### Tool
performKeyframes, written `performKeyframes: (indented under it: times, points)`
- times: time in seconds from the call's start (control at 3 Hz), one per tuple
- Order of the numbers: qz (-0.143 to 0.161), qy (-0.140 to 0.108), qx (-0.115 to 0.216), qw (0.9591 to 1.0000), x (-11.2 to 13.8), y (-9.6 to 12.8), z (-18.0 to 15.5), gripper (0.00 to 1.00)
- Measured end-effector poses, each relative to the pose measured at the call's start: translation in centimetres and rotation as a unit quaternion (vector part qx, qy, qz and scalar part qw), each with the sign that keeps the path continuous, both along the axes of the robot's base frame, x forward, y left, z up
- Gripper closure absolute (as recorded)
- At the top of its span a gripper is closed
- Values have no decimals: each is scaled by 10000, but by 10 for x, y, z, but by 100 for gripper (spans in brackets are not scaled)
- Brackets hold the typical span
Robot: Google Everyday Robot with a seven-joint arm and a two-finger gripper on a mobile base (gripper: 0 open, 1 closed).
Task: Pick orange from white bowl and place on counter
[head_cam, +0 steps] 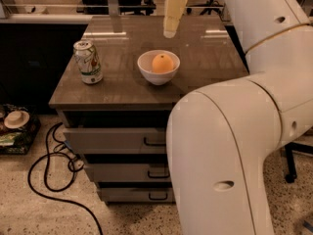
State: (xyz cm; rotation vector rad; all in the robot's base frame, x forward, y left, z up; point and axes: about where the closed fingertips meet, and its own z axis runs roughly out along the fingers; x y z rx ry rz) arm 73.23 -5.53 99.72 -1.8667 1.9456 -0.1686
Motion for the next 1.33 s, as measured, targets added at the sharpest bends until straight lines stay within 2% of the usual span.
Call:
performKeyframes:
  times: [0.67, 1.33]
  points:
    - [147, 167, -179, 9996, 0, 13, -13, 0]
    - [132, 409, -149, 9990, -9, 3, -24, 0]
